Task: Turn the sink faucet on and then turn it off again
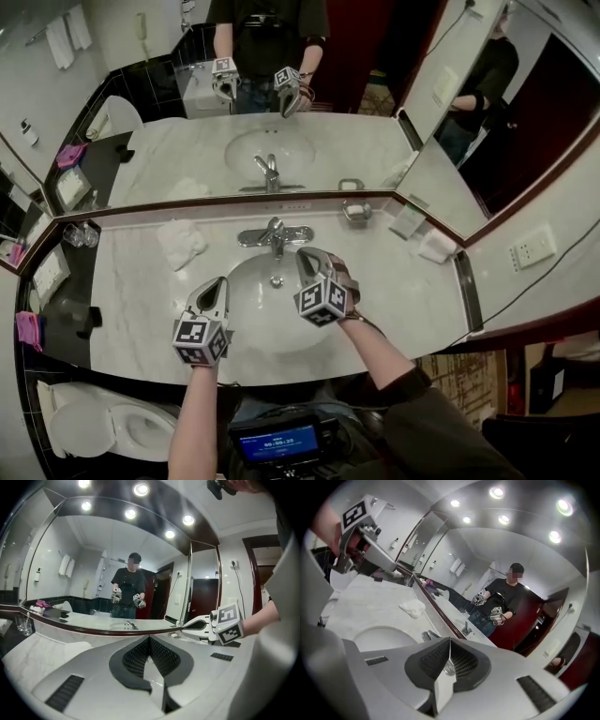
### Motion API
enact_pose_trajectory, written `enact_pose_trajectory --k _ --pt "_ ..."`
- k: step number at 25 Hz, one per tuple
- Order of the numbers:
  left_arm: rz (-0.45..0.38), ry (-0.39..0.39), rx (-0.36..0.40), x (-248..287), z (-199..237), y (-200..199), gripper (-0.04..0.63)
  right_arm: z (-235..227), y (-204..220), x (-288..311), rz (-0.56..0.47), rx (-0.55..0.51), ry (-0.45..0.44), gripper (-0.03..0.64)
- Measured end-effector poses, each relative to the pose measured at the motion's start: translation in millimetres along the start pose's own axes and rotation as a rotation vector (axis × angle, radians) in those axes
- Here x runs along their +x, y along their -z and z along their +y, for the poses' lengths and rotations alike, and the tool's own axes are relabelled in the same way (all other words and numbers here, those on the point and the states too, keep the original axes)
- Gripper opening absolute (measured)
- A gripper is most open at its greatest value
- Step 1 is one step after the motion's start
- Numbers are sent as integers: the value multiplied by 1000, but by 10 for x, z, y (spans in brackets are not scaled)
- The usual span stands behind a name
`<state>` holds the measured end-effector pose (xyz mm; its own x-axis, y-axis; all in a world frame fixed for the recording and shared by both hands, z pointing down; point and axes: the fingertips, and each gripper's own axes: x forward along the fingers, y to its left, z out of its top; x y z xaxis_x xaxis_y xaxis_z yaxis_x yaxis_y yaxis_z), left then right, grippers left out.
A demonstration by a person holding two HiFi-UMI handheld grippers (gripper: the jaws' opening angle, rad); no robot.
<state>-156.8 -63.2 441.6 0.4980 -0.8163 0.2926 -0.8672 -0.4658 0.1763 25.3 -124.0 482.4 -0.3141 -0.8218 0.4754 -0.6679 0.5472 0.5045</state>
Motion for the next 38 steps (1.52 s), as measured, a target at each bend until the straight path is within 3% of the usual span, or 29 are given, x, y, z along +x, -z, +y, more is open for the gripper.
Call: enact_pose_trajectory --k 11,16,26,38 --pt "29 31 37 -48 -349 -22 0 -237 470 -659 -33 621 -68 21" --pt "45 41 40 -76 -385 14 0 -262 606 -879 -71 817 -89 21" --pt "23 51 14 -61 -411 11 0 -197 864 -936 -42 888 -111 22" --pt "31 37 3 -36 -405 76 0 -88 969 -881 -9 852 -145 23"
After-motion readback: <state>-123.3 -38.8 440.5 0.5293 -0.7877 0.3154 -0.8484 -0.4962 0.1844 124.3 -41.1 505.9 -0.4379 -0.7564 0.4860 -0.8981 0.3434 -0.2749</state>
